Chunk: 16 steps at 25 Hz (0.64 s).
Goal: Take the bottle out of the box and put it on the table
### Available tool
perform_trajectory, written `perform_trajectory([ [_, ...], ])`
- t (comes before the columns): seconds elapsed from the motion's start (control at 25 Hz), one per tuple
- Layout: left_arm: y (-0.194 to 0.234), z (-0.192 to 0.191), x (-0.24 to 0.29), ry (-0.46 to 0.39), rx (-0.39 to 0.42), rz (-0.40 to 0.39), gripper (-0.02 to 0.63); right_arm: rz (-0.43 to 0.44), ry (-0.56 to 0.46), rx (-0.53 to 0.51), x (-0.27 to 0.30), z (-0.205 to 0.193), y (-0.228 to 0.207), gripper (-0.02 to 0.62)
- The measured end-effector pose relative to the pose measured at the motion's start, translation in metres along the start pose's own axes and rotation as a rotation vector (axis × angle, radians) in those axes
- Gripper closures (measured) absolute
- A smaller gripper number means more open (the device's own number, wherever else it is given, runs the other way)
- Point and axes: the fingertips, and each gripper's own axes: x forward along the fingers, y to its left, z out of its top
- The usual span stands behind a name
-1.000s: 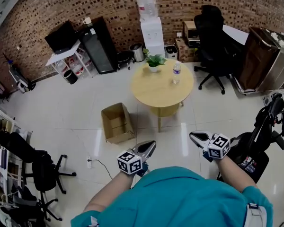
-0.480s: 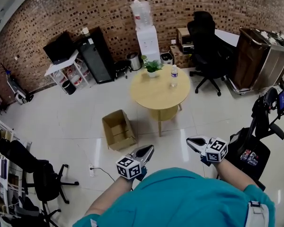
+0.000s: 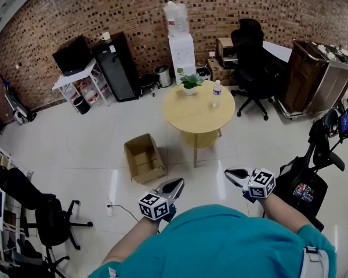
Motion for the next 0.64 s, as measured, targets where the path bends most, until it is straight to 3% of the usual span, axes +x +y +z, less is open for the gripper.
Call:
perform_trajectory([
  [0.64, 0.030, 0.009, -0.013, -0.038, 0.002, 0.027, 0.606, 0.013, 0.020, -0.051, 0.029, 0.005, -0.008, 0.595],
])
